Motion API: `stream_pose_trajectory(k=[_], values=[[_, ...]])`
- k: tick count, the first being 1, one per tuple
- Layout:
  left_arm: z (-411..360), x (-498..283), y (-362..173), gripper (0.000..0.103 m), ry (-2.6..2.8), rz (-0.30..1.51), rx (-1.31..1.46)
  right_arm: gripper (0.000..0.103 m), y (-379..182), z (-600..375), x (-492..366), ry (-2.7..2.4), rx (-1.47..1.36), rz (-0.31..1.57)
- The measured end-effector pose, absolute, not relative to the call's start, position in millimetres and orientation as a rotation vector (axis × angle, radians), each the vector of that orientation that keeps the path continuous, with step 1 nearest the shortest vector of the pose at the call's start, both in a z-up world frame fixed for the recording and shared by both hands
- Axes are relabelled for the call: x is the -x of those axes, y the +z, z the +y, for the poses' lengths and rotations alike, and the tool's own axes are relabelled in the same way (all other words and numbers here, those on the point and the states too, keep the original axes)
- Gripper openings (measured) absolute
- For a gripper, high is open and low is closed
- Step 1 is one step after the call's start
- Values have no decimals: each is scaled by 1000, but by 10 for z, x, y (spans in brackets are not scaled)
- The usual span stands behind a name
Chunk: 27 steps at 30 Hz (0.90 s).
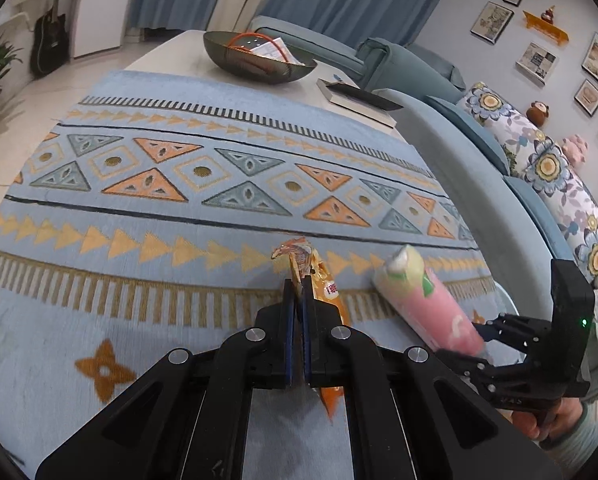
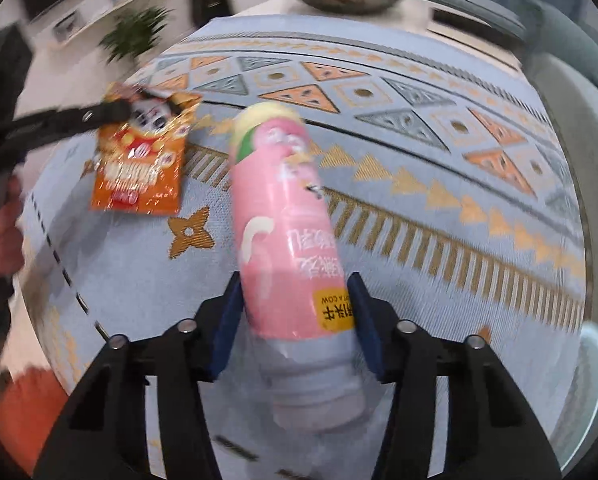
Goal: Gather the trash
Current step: 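Carry the snack bag and pink bottle over the basket and open both tools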
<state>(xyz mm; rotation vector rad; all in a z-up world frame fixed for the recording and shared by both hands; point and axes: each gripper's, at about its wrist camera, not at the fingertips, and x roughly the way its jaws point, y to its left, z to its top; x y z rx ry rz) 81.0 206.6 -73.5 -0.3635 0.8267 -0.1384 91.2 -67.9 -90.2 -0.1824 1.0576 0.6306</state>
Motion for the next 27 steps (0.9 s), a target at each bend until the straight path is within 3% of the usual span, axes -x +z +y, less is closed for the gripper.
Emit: stream_pose_trajectory(k=[5, 10, 22, 26, 27], values=[[1977, -670, -603, 1, -165, 798, 348, 46, -850, -945, -718, 531, 63, 1079], [1939, -643, -598, 1, -188, 803, 392, 46, -975, -1224, -713, 569, -128, 1222], [1827, -658, -657, 1, -232, 825, 396, 54, -961, -999, -846, 555, -100, 1196], [1754, -651, -621, 1, -246, 824, 383, 53, -956, -978, -861, 553, -105, 1181], [1727, -649, -602, 1, -251, 822, 377, 49, -949, -972, -854, 553, -98, 1174]])
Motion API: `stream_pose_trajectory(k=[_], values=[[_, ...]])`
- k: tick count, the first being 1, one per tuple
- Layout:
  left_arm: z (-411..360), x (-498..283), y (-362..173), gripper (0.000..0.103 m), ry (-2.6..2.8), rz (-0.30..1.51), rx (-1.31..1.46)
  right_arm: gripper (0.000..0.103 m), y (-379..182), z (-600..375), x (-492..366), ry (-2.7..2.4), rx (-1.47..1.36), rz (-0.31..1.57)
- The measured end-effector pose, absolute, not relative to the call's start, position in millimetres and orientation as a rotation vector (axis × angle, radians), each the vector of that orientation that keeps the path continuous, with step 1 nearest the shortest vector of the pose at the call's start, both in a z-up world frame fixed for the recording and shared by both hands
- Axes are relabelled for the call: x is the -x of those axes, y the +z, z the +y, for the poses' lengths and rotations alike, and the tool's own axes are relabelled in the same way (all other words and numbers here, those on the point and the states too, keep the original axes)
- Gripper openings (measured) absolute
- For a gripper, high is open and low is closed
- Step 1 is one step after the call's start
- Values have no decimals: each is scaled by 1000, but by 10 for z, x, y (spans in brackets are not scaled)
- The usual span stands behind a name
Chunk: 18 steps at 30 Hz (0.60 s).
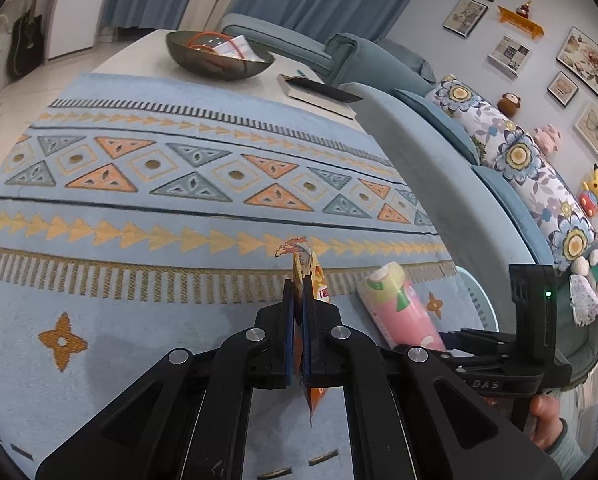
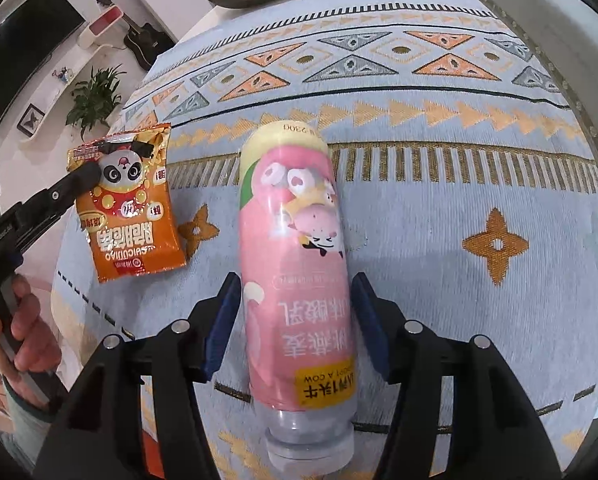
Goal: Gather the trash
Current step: 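Carry the snack bag and pink bottle over the basket and open both tools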
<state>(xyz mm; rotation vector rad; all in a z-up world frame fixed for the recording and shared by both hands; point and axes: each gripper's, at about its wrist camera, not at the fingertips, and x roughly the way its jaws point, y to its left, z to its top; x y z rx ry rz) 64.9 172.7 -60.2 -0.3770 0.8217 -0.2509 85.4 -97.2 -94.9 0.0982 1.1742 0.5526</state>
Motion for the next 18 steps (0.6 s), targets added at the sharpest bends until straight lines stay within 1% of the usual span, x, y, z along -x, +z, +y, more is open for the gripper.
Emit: stream_pose_trajectory(k=[1, 5, 9, 14, 18], values=[[1685, -653, -571, 1, -258, 819, 363, 46, -945, -969, -838, 553, -89, 1168], [1474, -659, -420, 1, -295, 800, 318, 45, -916, -1076, -769, 543, -125, 1138], [1208, -698, -244, 1, -346, 777, 280, 45, -710, -1463, -711, 511, -226, 1070], [659, -802, 76, 1, -452, 729, 219, 45, -358, -2129, -628, 417, -315, 957], [52, -881, 307, 1, -555, 692, 157, 45, -159, -2687, -555, 311, -354, 880]])
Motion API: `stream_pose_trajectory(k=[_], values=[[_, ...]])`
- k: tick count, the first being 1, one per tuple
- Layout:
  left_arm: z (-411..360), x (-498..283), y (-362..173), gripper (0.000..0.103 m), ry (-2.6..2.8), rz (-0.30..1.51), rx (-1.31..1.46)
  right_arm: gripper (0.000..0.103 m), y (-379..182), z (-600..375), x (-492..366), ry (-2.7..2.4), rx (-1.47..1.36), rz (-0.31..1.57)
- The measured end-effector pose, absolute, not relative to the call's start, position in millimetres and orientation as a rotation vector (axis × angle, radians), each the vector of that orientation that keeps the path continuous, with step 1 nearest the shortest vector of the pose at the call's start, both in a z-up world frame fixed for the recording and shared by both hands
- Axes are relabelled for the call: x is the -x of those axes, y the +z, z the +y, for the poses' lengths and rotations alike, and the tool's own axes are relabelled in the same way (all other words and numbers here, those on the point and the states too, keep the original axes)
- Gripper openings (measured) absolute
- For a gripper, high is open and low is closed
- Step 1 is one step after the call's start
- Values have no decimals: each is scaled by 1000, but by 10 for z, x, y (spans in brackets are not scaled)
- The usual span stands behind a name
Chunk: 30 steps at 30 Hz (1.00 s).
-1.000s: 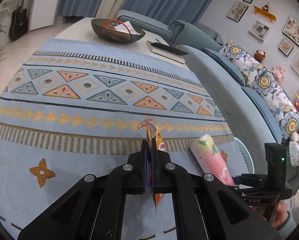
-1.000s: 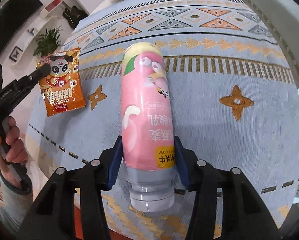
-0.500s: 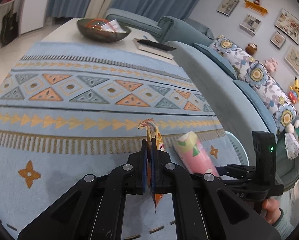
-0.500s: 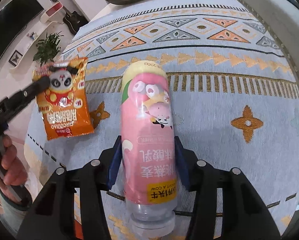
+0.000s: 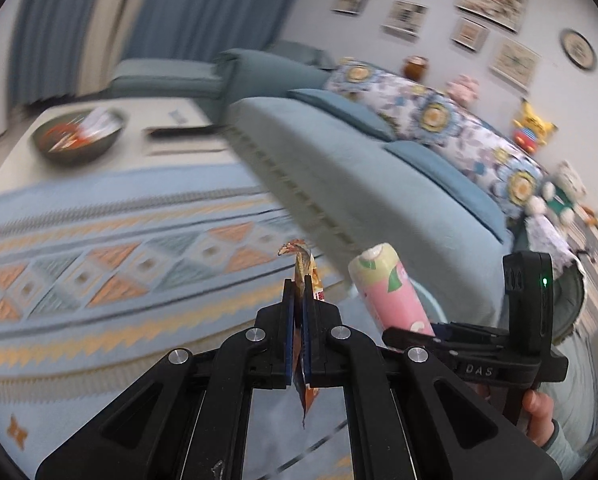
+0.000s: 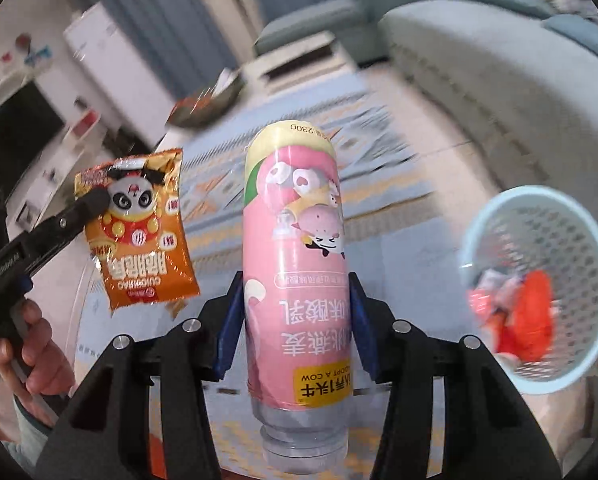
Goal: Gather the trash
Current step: 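Carry the snack bag and pink bottle over the basket and open both tools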
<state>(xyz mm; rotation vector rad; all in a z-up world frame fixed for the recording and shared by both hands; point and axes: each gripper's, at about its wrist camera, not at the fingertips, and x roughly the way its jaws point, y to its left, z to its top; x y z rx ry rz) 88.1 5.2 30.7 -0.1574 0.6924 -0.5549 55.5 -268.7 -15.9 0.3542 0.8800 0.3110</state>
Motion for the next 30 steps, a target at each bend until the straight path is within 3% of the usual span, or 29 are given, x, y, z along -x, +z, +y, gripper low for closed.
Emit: stream_pose_trajectory(k=[8, 19, 20, 22, 23, 25, 30], values=[[-1176, -1024, 337, 1, -710, 694, 80, 45, -225, -3647, -379, 0, -403, 808], [-2353, -1221, -279, 3, -788, 807, 12, 47, -932, -4213, -428, -289, -459, 869], [-2420, -1264, -382, 6, -780, 831, 15, 47, -985, -4237, -442, -296, -473, 876], [-2440, -1291, -478, 42, -760, 843, 18, 47, -1076, -4281, -410, -290, -510, 877], [-2436, -1288, -513, 47, -743, 836, 13, 47, -1094, -4306, -393, -289, -526, 876], [-2411, -1275, -545, 49, -724, 838, -6, 49, -1090, -4325, -359, -288, -531, 874], [-2141, -1147, -536, 65, -706, 840, 21, 49, -954, -4239, -279, -245, -529, 856]])
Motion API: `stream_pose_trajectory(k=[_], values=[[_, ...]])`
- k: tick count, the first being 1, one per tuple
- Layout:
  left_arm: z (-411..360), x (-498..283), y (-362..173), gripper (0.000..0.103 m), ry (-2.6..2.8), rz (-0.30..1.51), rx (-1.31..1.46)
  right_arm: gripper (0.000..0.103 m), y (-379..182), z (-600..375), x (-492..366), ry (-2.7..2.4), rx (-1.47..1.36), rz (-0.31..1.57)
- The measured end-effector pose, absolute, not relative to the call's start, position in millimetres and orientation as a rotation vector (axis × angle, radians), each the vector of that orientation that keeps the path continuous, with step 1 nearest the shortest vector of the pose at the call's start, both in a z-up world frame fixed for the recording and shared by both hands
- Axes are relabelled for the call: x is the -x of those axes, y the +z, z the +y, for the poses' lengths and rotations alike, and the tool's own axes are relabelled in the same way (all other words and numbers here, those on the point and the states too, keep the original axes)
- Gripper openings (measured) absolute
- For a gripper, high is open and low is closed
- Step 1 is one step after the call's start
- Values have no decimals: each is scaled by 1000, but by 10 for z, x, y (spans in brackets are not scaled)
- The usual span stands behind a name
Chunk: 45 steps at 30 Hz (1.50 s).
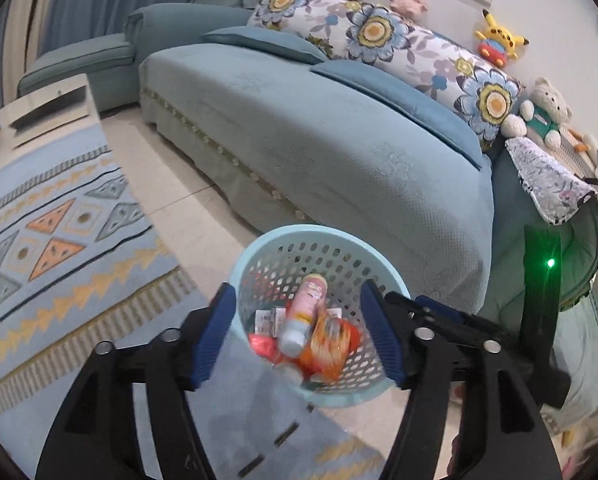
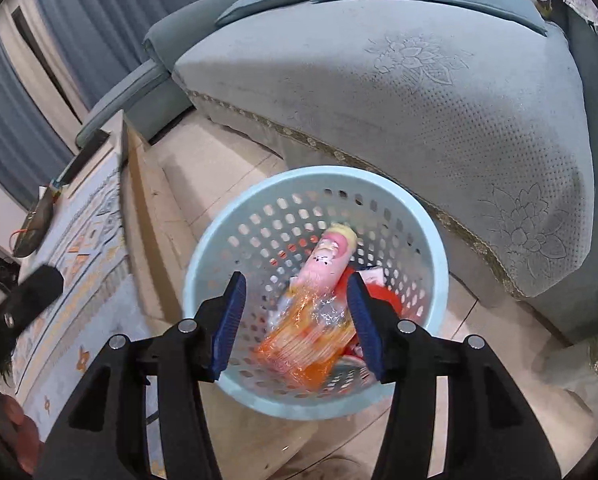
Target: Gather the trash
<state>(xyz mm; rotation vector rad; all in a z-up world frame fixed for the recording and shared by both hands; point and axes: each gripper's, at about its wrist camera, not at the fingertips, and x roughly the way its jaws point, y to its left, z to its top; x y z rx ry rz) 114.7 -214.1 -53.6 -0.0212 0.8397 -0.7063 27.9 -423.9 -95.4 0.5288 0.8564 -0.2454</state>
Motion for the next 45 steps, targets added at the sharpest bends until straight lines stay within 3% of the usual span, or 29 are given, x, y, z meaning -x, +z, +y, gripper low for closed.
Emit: stream_pose_trajectory(k=[4, 10, 14, 17, 29, 45], values=[[-1807, -957, -389, 71, -679, 813, 58, 51, -709, -4001, -143, -210, -477, 829], [-1297, -606, -62, 86, -588, 713, 77, 65, -221, -3489, 56, -190, -340, 739], [-1013, -381, 130, 87, -510, 636, 54, 78, 93, -3181, 223, -218, -254, 651], [-809, -205, 258, 91, -425, 547, 55, 81, 302, -2927, 322, -279, -204, 568], [-481, -2, 374, 92, -263, 366, 58, 85, 613, -2682, 611, -424, -179, 312], [-548, -248, -6, 92, -213, 494, 91, 85, 326, -2787, 631, -457, -161, 321]])
